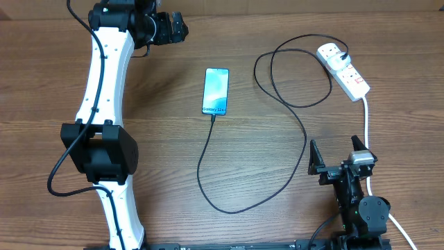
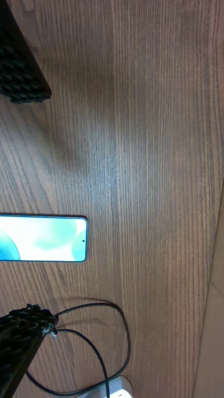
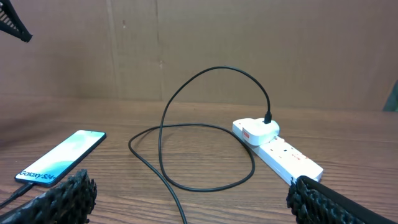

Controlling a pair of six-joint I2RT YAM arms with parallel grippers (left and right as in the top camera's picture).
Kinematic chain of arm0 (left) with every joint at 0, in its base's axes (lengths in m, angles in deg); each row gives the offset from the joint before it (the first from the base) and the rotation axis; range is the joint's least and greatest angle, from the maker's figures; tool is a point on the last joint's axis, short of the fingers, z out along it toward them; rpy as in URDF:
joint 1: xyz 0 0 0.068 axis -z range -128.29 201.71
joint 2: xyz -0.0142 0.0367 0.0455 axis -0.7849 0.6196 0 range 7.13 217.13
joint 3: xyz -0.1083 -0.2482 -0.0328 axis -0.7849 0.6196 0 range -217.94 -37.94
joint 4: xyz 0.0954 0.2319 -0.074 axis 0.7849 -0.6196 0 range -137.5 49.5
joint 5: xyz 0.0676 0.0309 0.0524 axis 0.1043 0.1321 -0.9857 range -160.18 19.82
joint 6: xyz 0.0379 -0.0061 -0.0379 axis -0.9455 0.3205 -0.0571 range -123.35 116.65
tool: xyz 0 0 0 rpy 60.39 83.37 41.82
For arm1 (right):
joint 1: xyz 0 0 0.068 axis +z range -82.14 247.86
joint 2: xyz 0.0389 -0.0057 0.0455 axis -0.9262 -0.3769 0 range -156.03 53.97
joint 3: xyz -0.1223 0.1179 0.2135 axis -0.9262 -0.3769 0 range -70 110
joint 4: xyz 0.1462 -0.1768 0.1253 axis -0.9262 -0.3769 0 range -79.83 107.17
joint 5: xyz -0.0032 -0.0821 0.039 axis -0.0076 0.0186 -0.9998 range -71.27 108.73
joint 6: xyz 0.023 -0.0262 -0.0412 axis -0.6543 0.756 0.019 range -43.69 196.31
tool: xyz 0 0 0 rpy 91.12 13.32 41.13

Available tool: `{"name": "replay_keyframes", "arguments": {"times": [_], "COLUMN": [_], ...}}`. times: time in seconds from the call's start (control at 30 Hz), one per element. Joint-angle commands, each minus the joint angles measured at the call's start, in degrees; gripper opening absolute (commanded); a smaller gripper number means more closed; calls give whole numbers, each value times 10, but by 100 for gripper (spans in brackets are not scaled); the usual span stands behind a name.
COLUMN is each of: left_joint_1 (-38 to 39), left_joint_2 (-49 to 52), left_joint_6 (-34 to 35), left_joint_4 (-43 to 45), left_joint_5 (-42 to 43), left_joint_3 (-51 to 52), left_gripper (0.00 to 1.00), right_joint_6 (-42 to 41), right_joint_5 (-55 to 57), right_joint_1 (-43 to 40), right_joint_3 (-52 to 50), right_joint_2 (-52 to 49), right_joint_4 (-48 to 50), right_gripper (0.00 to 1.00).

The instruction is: Plug charger to phone and switch on socket

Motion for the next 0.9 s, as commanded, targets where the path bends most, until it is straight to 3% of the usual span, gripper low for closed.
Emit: {"name": "replay_keyframes", "arguments": {"times": [0.0,0.47,0.63,0.73,0.87], "left_joint_1": [3,2,9,16,15], "left_joint_2": [-5,-5,-27,-80,-185], "left_joint_6": [-7,-7,-9,-9,-14], "left_joint_4": [0,-36,-29,38,196], "left_joint_5": [-3,-3,-28,-56,-63], "left_joint_3": [-7,-5,42,143,320], "left_gripper": [100,100,100,100,100], "right_joint_6": [-6,-6,-6,-6,-6], "right_joint_5": [6,6,6,6,6], "right_joint_1": [0,0,0,0,0], "right_joint_3": [-6,-6,-6,-6,-6], "right_joint_2": [6,6,6,6,6], "right_joint_4": [3,3,3,3,3], "right_gripper": [100,100,100,100,100]}}
